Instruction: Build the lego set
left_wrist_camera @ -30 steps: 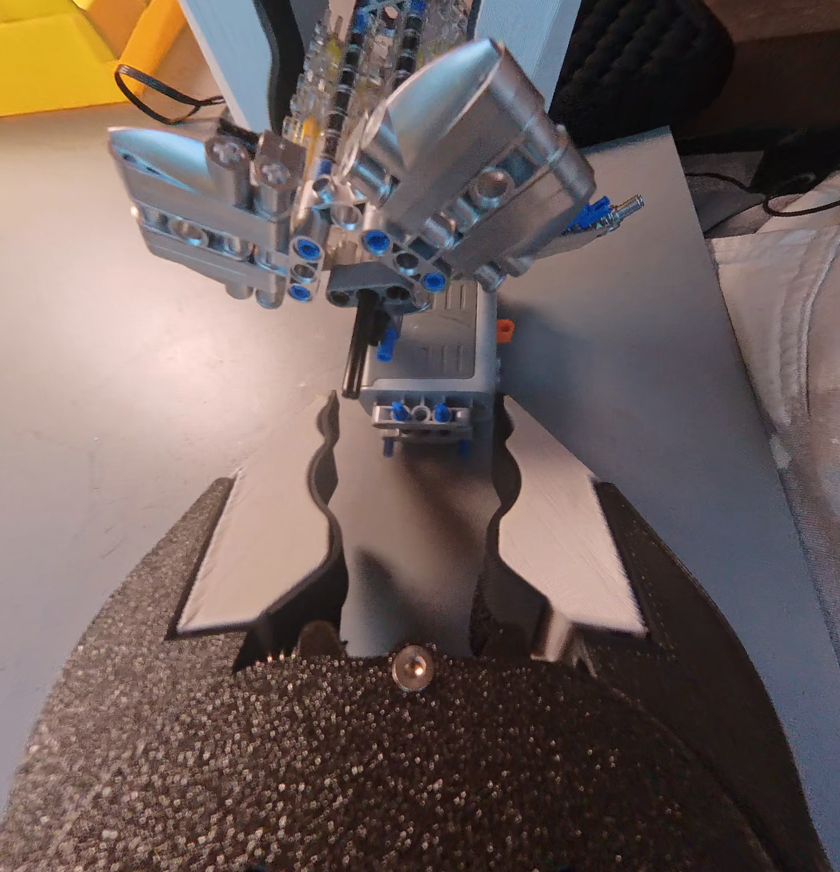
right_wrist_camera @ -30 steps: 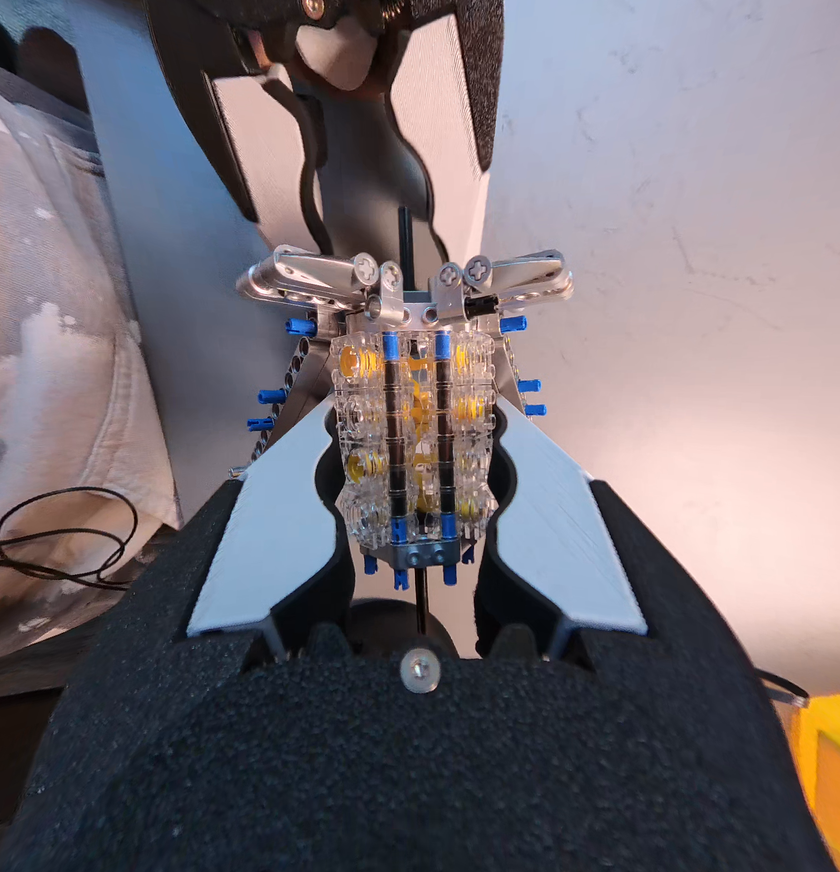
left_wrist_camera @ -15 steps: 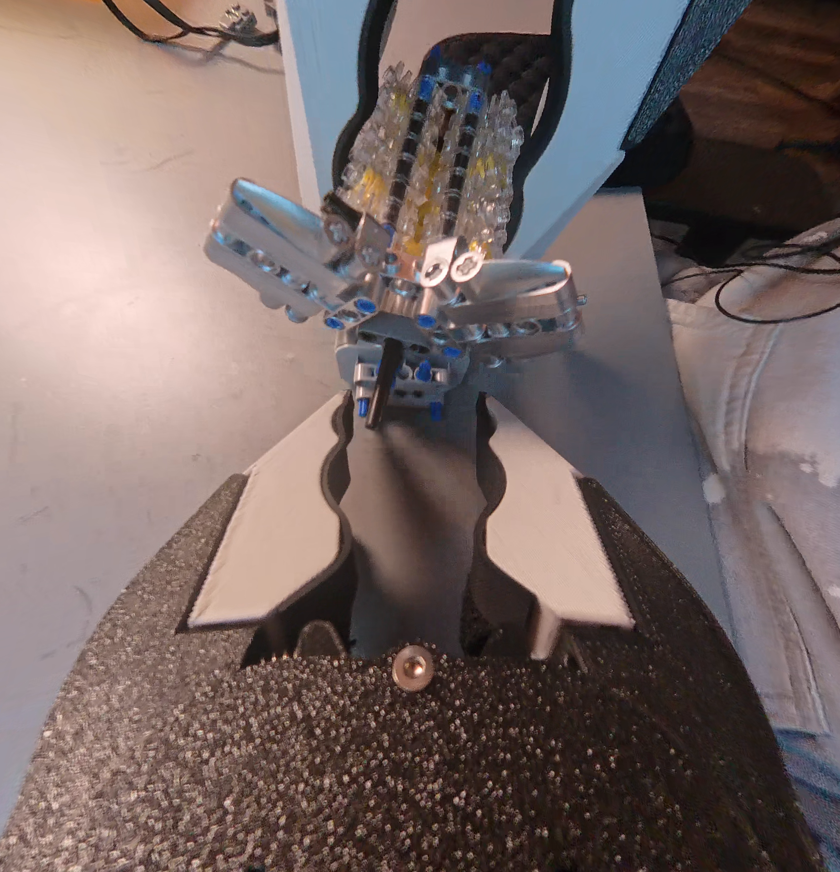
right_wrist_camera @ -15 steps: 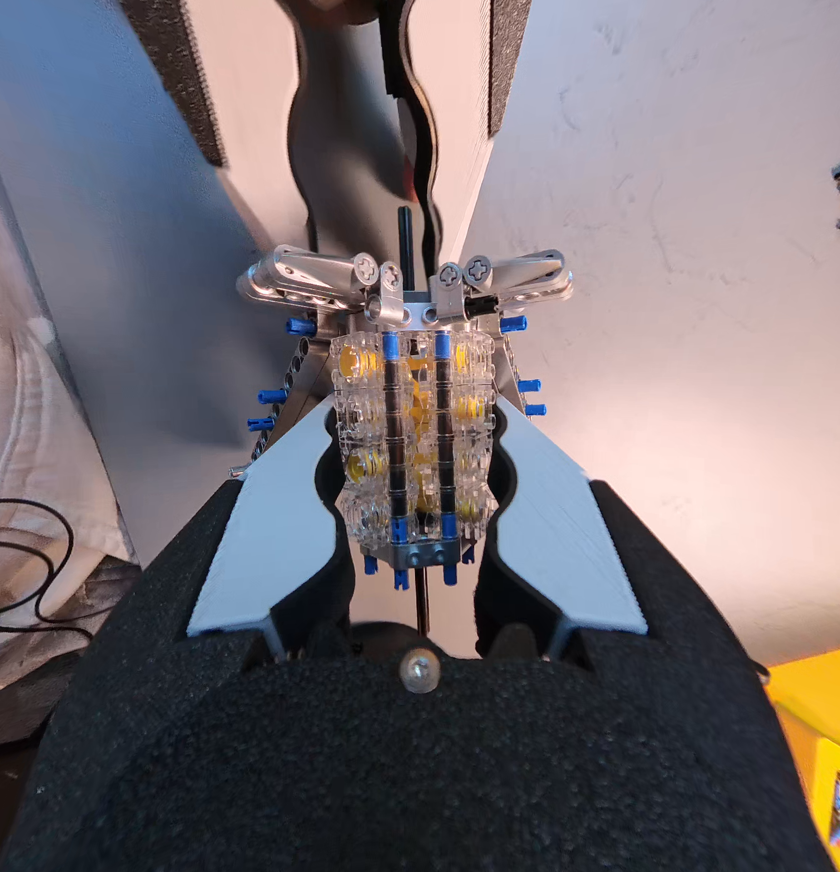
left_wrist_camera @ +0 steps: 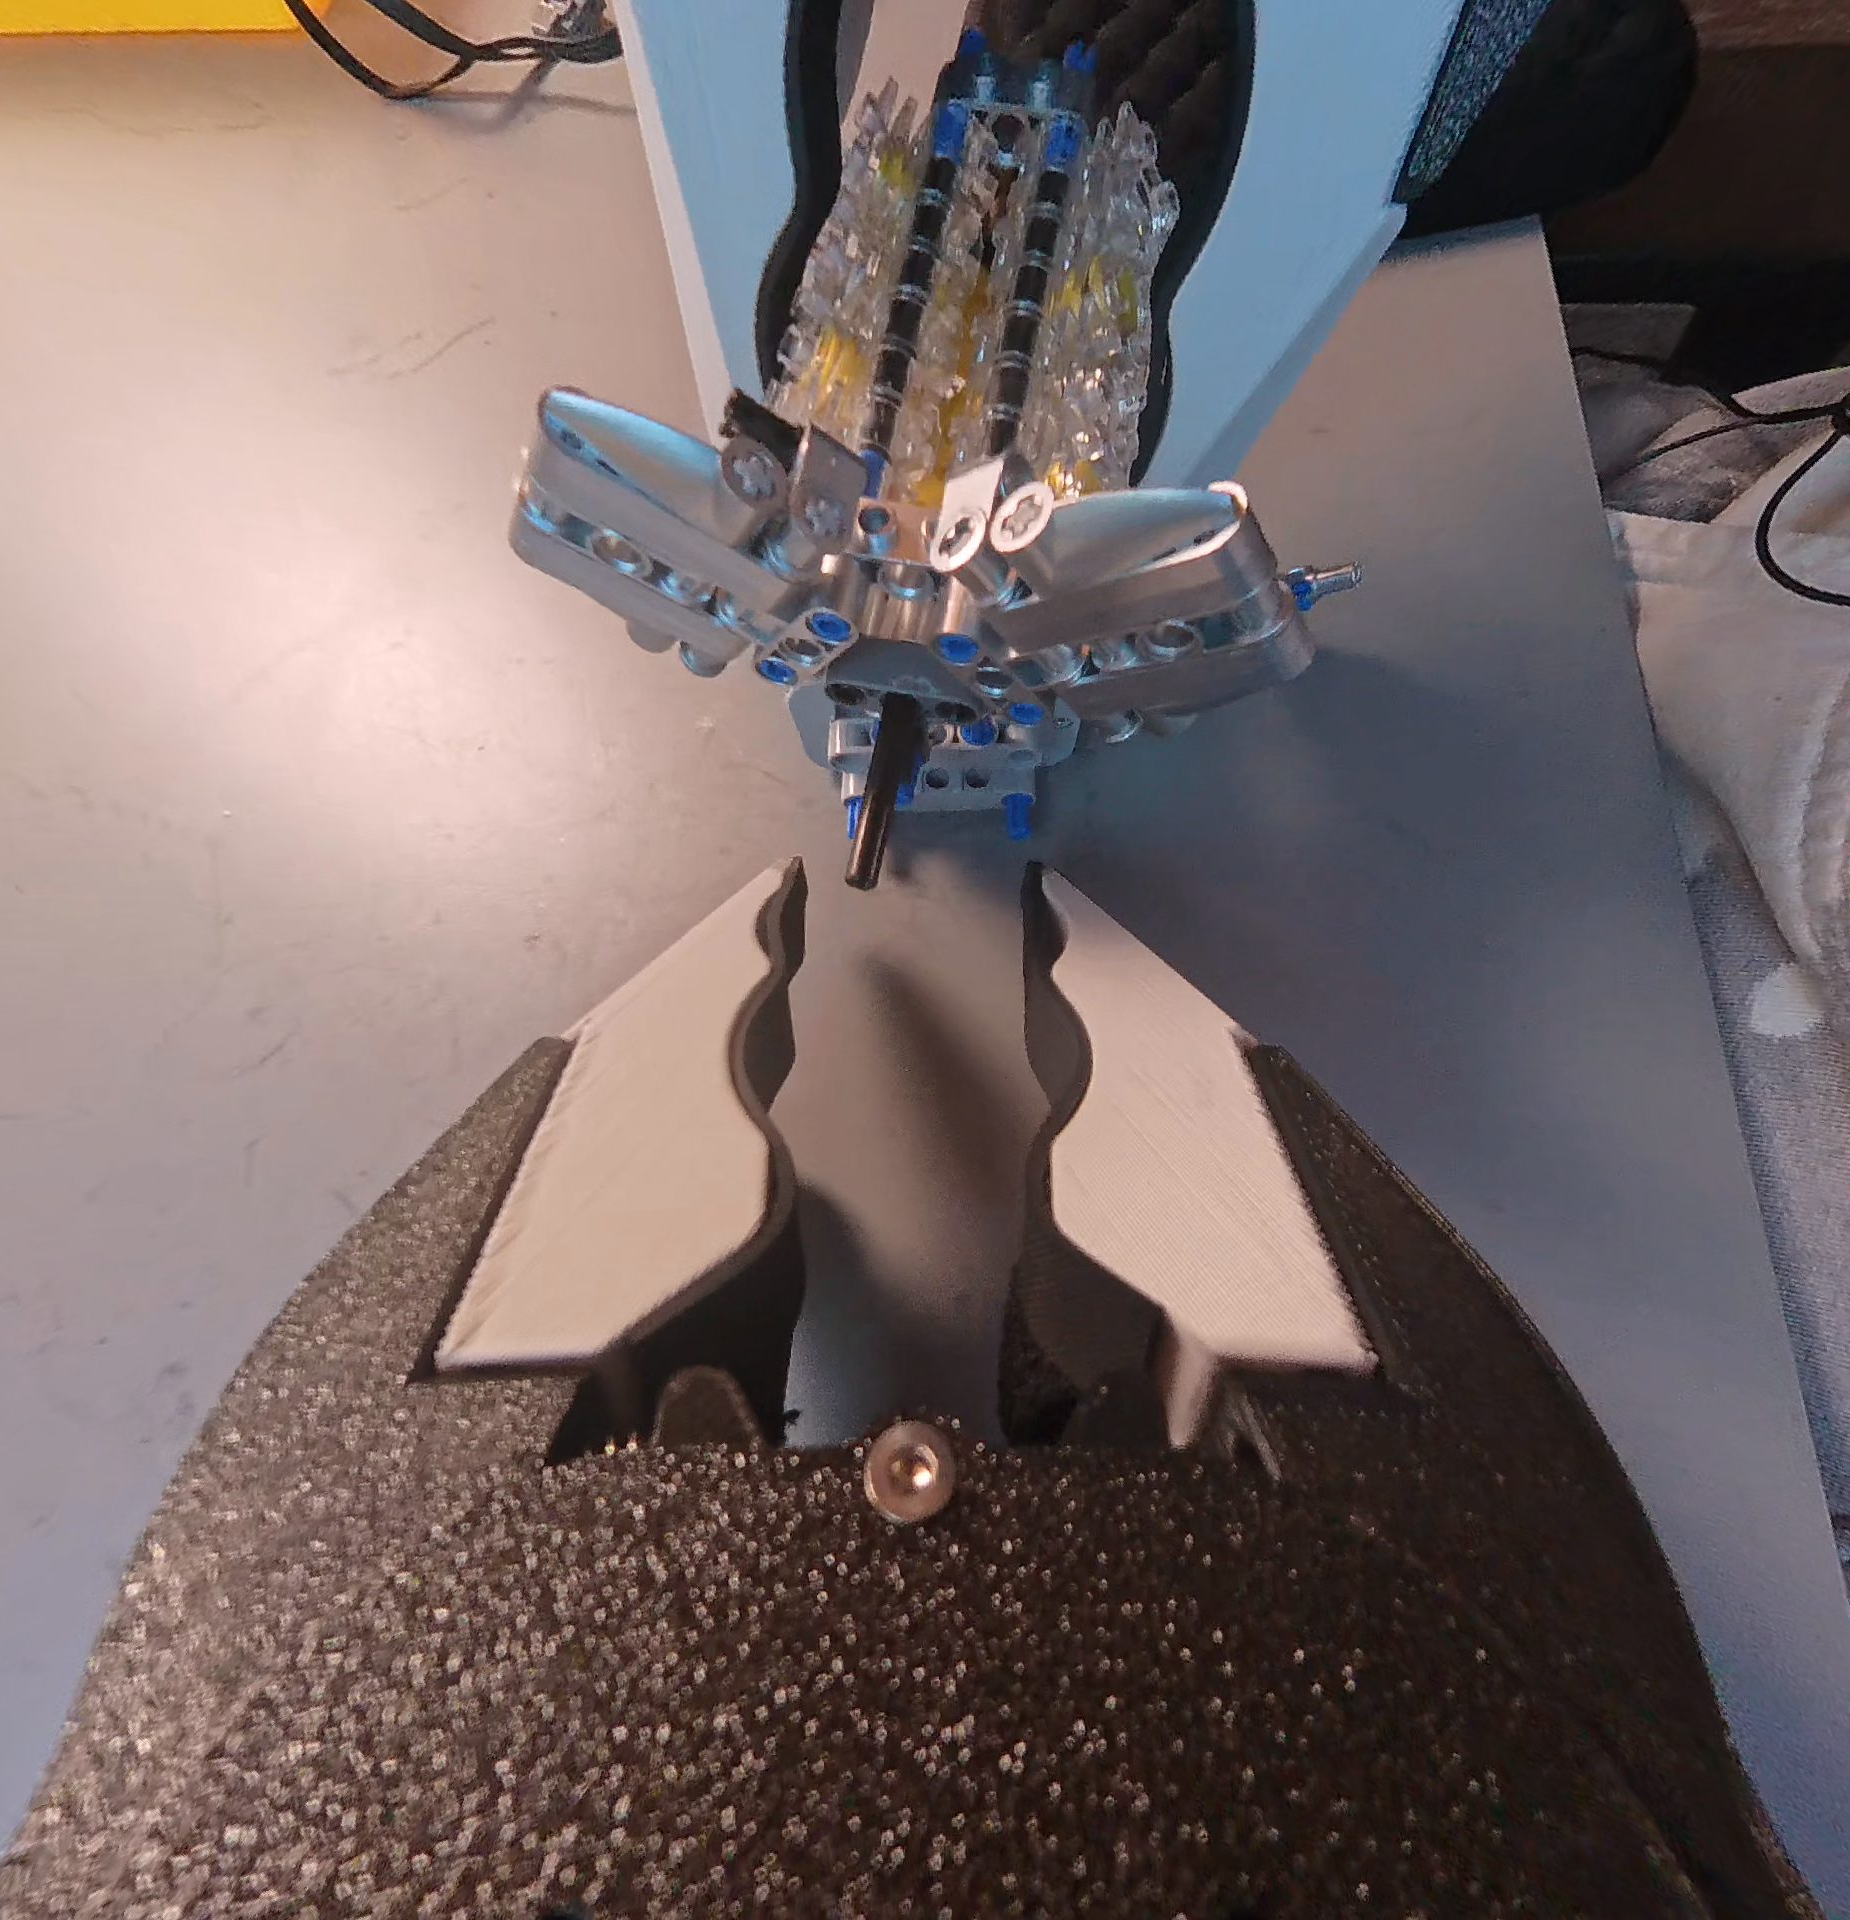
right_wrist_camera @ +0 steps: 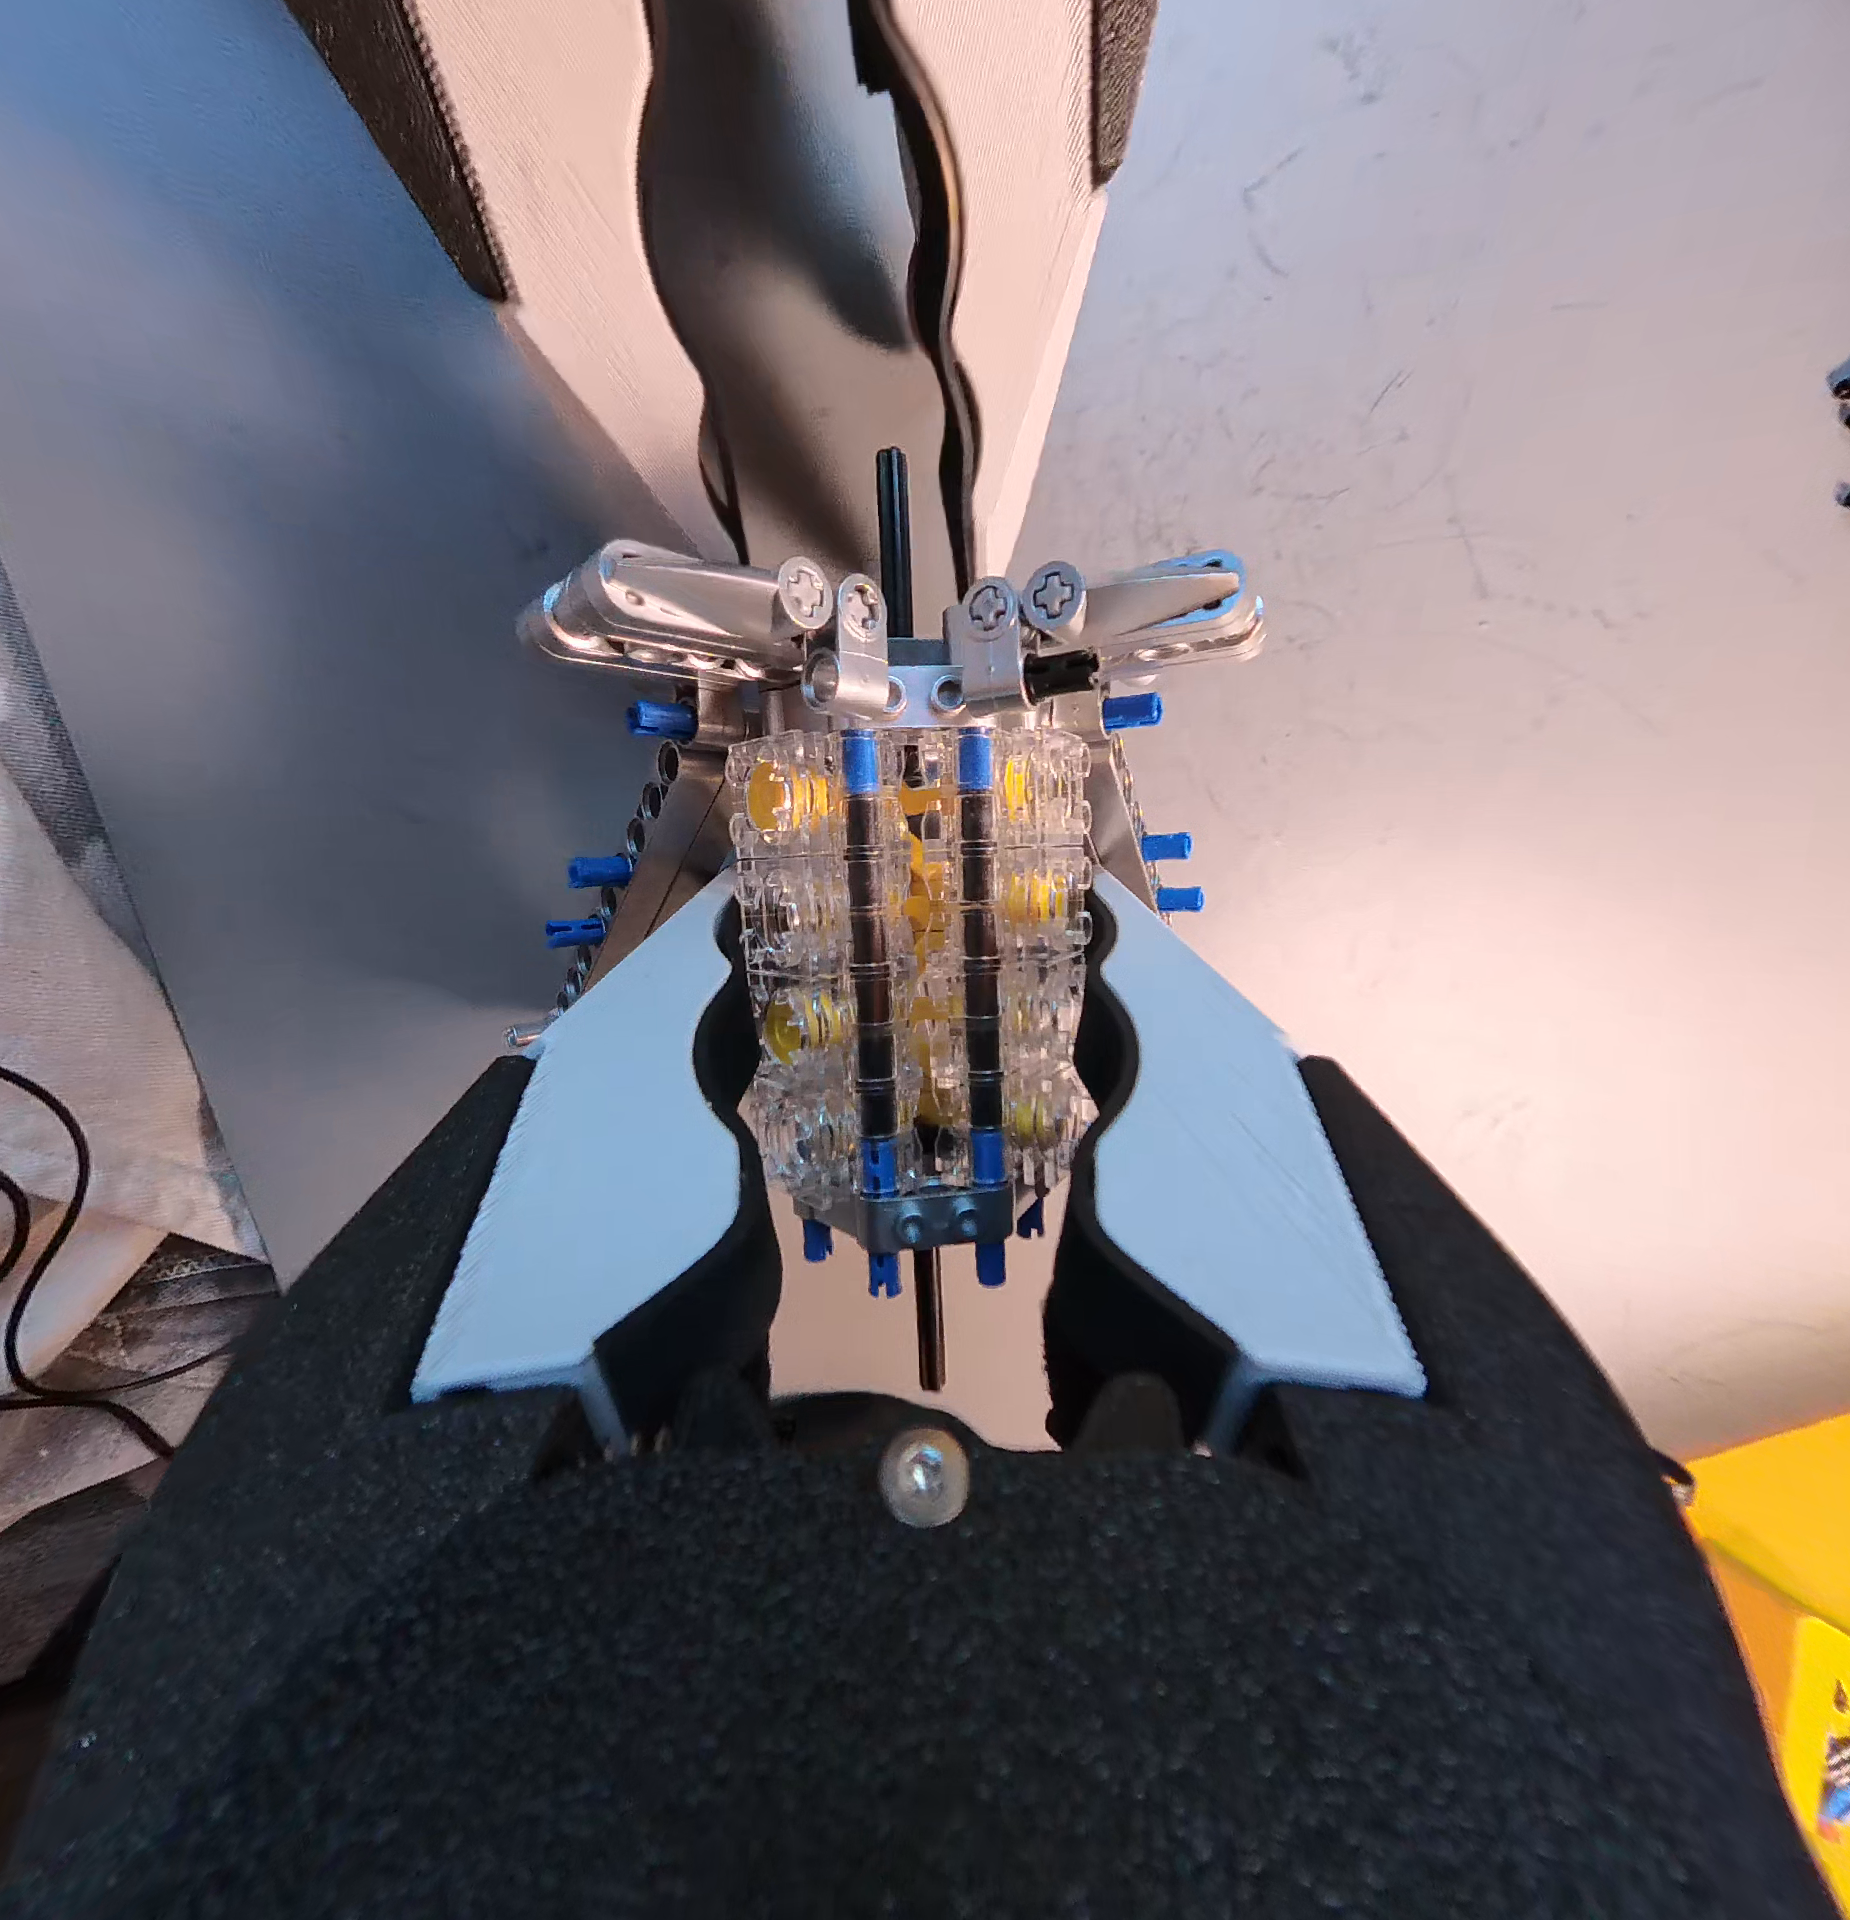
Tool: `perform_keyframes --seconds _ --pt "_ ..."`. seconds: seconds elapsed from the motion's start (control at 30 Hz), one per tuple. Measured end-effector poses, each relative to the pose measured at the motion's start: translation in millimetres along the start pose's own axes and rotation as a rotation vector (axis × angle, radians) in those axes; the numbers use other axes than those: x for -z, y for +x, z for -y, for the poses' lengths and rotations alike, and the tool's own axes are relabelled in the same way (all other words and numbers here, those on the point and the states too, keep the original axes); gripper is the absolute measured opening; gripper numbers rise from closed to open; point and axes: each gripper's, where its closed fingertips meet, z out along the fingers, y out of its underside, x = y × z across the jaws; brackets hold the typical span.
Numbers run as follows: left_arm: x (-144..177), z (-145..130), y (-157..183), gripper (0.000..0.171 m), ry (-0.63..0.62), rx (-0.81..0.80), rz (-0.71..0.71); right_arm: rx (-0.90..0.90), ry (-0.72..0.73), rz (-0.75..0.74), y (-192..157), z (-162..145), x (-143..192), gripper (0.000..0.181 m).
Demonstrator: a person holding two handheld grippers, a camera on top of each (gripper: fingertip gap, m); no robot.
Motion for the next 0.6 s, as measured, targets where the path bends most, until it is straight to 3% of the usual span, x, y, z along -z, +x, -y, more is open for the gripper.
perform_keyframes --seconds 0.23,0.6 --pt "8.8 12.6 -2.5 0.025 0.079 0.011 0.000 0.052 -0.015 -0.028 -1.0 -4.4 -2.0 0.058" --pt "3.3 28.5 4.6 0.032 0.162 -0.098 0.048 0.113 -0.073 -0.066 1.2 -9.2 -1.3 0.058"
